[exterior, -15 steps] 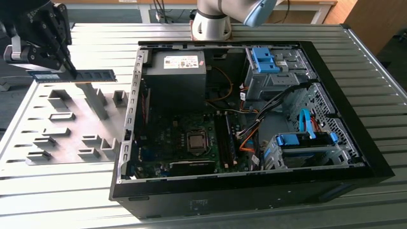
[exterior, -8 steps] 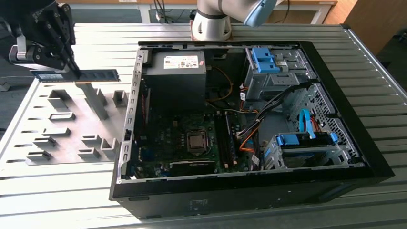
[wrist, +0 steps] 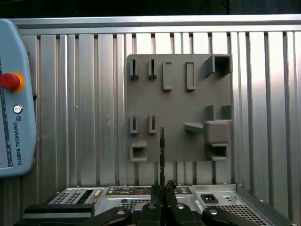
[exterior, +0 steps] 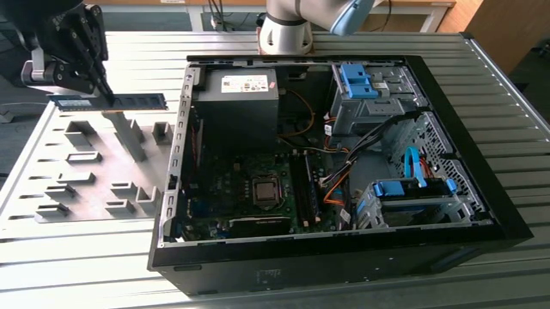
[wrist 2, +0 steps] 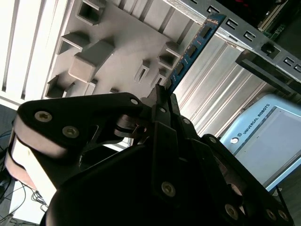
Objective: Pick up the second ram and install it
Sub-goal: 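Pick up the second ram and move it above second insertion slot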
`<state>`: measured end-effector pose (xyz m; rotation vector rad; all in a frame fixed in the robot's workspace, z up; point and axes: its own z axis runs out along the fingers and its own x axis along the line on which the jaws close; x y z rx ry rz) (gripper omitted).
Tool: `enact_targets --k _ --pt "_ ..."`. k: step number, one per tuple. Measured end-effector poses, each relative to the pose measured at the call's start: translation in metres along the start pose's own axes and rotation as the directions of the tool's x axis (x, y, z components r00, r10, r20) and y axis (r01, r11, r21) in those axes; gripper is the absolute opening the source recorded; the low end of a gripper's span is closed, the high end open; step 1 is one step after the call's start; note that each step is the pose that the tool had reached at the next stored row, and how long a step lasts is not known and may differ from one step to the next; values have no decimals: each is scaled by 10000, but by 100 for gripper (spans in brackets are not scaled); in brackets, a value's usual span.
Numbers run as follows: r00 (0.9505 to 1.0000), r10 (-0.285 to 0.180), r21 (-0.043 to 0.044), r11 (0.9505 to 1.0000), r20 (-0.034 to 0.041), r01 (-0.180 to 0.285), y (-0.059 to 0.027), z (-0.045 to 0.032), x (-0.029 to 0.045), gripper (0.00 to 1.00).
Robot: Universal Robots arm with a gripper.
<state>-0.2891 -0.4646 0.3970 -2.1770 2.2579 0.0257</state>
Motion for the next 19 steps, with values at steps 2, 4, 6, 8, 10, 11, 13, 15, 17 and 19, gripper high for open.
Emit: enact_targets --k 2,4,6,8,10,11,13,15,17,19 --pt "10000 0 0 10000 0 0 -15 0 -1 14" --pt "10000 0 0 10000 0 0 -29 0 -1 14" --pt "10000 0 0 10000 0 0 -44 0 -2 14" --pt "10000 0 -1 10000 0 0 -59 -1 -2 14" --pt "10000 0 0 10000 0 0 -73 0 -3 14" --pt "10000 0 0 10000 0 0 -82 -1 -3 14" --pt "10000 0 0 10000 1 0 -100 -1 -4 14" --pt "10000 0 0 10000 0 0 -118 -1 -4 14" --pt "10000 0 0 10000 0 0 -138 -1 -5 14" --pt "10000 0 0 10000 0 0 -158 -1 -6 14"
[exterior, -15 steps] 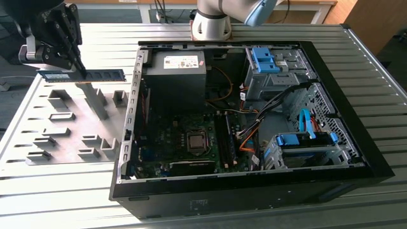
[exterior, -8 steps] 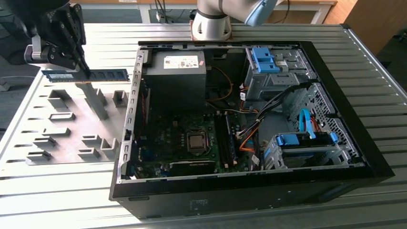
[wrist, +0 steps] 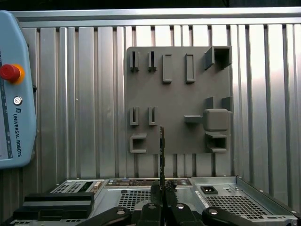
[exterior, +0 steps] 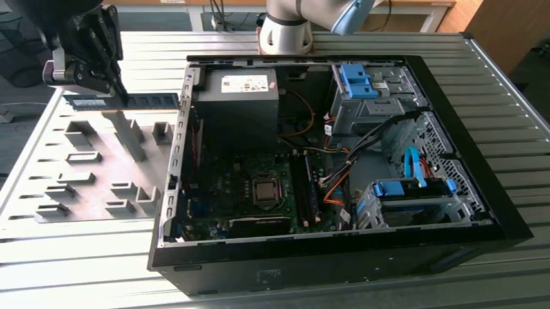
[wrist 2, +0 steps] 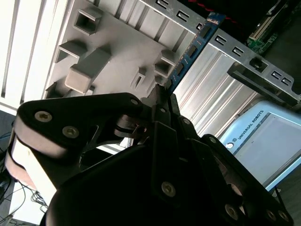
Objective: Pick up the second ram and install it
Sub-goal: 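Pick up the second ram and move it above second insertion slot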
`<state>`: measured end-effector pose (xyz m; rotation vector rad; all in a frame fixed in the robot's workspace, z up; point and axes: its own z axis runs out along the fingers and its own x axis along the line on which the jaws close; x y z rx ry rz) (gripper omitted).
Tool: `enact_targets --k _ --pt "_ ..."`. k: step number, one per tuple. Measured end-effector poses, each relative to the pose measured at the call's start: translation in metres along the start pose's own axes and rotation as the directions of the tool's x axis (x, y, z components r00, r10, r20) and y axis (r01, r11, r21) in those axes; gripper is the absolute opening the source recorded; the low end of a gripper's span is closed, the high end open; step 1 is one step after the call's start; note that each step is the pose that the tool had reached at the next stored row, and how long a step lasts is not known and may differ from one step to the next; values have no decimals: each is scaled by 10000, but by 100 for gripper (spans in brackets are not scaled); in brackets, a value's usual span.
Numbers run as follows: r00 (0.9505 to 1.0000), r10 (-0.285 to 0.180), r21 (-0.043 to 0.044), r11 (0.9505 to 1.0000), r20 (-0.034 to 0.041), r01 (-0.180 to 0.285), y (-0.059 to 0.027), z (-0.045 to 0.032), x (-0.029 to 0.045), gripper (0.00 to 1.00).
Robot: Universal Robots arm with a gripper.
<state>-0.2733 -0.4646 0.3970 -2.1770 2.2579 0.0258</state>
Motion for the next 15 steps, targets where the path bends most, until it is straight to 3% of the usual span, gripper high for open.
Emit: enact_targets --k 15 --pt "10000 0 0 10000 0 0 -192 -1 -7 14"
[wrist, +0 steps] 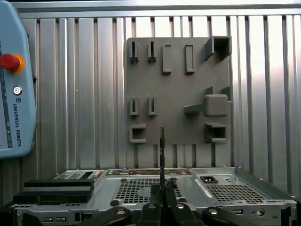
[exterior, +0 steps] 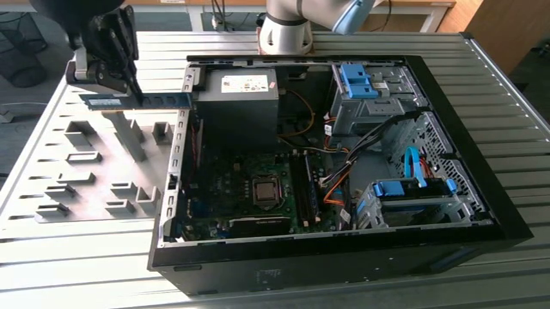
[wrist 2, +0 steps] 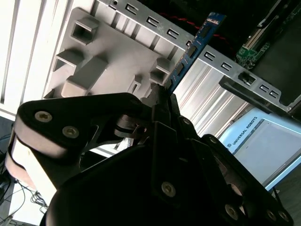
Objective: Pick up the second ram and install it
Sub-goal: 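Pick up the second ram and move it above second insertion slot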
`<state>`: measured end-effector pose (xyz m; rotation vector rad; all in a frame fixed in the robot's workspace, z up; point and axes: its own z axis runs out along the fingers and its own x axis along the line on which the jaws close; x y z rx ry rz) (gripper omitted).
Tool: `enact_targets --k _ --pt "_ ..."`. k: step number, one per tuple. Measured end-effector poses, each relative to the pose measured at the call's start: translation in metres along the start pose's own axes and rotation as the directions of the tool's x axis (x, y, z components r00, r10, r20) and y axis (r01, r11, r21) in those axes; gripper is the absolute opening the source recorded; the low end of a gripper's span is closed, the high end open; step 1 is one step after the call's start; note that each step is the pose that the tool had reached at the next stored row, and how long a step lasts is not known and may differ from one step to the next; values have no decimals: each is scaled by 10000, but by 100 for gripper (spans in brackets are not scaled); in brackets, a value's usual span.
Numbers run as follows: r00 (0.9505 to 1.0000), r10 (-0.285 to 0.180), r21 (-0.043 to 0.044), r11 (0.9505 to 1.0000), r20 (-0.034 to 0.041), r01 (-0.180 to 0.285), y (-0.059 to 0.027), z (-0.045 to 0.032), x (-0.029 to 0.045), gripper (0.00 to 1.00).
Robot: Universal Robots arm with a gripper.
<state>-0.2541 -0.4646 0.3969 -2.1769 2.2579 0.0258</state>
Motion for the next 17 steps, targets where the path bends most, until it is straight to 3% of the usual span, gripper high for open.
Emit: enact_targets --k 17 --pt "10000 0 -1 10000 -1 0 -234 -2 -8 14"
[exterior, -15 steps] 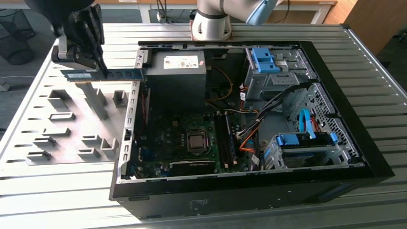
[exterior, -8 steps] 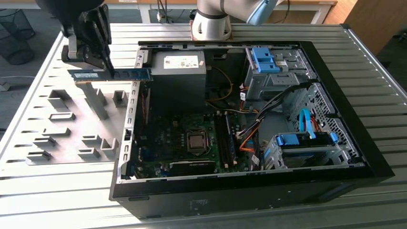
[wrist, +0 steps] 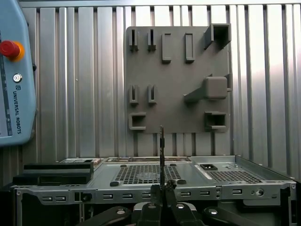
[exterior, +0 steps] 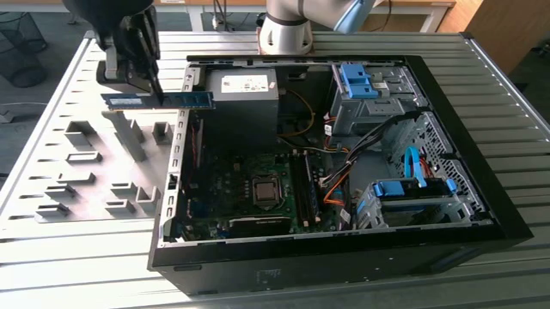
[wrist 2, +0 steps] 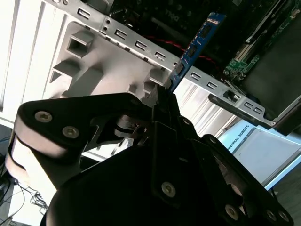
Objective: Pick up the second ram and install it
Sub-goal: 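Pick up the second ram and move it above second insertion slot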
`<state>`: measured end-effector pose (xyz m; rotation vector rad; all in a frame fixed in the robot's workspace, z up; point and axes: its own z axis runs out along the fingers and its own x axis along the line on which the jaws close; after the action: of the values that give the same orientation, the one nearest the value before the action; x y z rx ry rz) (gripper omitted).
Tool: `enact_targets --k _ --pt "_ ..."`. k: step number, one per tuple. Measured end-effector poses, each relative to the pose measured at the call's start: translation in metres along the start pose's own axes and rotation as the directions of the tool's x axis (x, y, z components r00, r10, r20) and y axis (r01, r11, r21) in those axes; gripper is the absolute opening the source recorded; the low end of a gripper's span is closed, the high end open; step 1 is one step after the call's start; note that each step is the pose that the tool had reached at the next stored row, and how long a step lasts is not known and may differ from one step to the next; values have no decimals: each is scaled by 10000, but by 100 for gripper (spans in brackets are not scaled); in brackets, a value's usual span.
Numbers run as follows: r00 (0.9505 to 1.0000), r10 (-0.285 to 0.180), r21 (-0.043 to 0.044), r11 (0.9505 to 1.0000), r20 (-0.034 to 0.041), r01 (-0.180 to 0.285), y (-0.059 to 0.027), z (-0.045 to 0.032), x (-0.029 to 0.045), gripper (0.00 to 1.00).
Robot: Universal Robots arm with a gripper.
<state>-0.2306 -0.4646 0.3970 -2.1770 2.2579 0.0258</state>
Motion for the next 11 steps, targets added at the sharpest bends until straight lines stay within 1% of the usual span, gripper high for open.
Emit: enact_targets --k 4,11 --pt "10000 -1 1 10000 1 1 -72 0 -3 14" --pt "10000 0 0 10000 1 0 -239 -2 -9 14"
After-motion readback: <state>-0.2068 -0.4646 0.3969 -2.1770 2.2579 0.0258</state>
